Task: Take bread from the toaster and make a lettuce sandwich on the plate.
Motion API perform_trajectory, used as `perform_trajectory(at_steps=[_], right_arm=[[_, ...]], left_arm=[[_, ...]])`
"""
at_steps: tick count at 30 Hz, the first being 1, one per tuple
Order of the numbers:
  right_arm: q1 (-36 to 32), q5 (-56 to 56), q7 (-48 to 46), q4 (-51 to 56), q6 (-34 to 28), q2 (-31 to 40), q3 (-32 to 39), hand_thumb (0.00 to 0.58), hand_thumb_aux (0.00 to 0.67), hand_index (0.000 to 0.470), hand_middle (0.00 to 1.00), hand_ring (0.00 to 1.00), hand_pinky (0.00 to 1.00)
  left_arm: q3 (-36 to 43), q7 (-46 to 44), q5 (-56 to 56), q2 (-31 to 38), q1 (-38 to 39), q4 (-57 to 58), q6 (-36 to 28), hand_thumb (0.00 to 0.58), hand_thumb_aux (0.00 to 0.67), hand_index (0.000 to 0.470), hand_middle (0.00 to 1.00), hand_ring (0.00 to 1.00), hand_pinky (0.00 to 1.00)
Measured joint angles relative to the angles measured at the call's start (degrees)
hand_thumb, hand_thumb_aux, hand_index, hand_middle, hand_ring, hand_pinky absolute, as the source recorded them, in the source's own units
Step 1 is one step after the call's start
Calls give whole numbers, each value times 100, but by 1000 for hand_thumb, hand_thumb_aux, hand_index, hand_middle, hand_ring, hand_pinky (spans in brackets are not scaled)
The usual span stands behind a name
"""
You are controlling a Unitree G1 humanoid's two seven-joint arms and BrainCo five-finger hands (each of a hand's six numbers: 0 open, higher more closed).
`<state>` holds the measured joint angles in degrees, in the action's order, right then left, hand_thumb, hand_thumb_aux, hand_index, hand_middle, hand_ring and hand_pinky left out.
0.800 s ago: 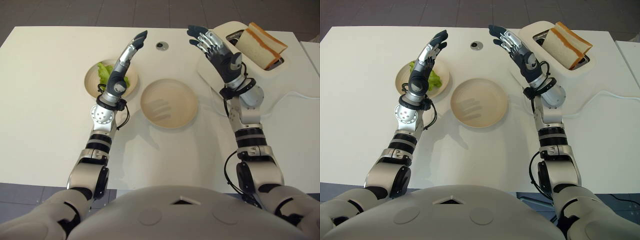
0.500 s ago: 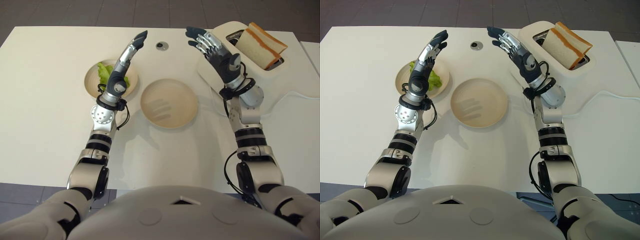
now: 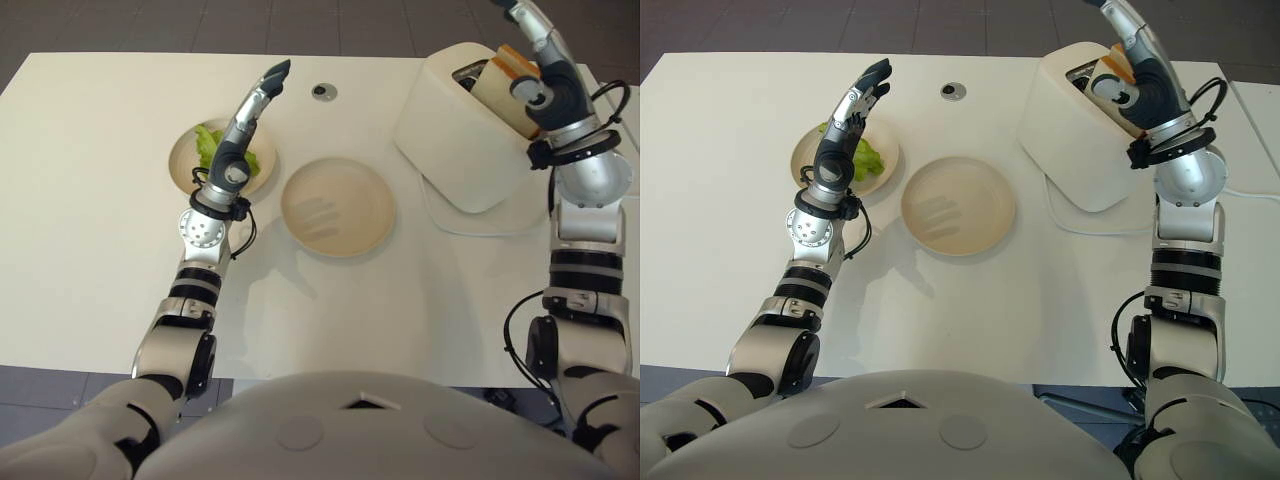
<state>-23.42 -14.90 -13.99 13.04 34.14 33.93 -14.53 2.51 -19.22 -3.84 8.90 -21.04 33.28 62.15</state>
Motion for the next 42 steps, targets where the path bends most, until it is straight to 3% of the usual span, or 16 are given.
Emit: perform_trajectory(at_steps=[5,11,12,13,14,15,17,18,21,23,24,25,31,36,41,42], right_arm=[[-73,-797,901,1082,-540,770,-131,0,0,0,0,0,0],[-456,-988,1333,2930,-686,1180,286,0,0,0,0,0,0],[-538,-993,1358,3156,-667,1196,396,45,26,18,0,0,0],[-602,-1012,1380,3356,-652,1210,528,132,81,57,0,0,0],[-661,-1059,1399,3552,-637,1214,660,355,252,177,0,0,0],[-714,-1111,1412,3687,-625,1216,775,447,349,245,0,0,0],[-825,-1107,1455,3821,-485,1230,940,548,512,359,0,0,0],[-888,-1083,1446,3839,-381,1232,988,580,670,470,0,0,0],[-1004,-930,1441,3885,-108,1232,1082,580,670,470,43,43,43],[-1012,-814,1440,3923,-11,1232,1122,580,670,470,404,404,404],[-1001,-760,1445,3927,86,1231,1123,580,670,470,925,925,925],[-994,-719,1486,3916,172,1230,1115,580,670,470,1000,1000,1000],[-1013,36,2247,3451,942,1139,444,580,670,470,1000,1000,1000],[-1067,1019,2089,2700,1421,854,49,580,670,470,1000,1000,1000],[-910,2103,1288,1788,1591,530,57,580,670,470,1000,1000,1000],[-872,2427,1023,1579,1563,465,89,580,670,470,1000,1000,1000]], left_arm=[[2,-4,-1,2,-5,25,3,0,0,0,0,0,0],[5,-6,0,3,-8,31,8,0,0,0,0,0,0],[5,-7,1,2,-7,32,9,0,0,0,0,0,0],[5,-5,24,2,-8,32,10,0,0,0,0,0,0],[6,-4,37,3,-7,34,11,0,0,0,0,0,0],[6,-1,39,3,-8,34,11,0,0,0,0,0,0],[5,0,40,4,-8,43,12,0,0,0,0,0,0],[6,0,41,3,-8,48,13,0,0,0,0,0,0],[6,2,42,3,-17,95,16,0,0,0,0,0,0],[5,7,43,2,-32,114,17,0,0,0,0,0,0],[4,10,43,2,-37,128,21,0,0,0,0,0,0],[4,14,43,2,-38,141,23,0,0,0,0,0,0],[-375,1532,1886,668,-384,597,-799,0,0,0,0,0,0],[-265,3405,3927,1853,-513,742,-2619,0,0,0,0,0,0],[444,3516,4789,2360,-494,1078,-3769,0,0,0,0,0,0],[538,3517,4872,2435,-494,1144,-3898,104,63,44,0,0,0]])
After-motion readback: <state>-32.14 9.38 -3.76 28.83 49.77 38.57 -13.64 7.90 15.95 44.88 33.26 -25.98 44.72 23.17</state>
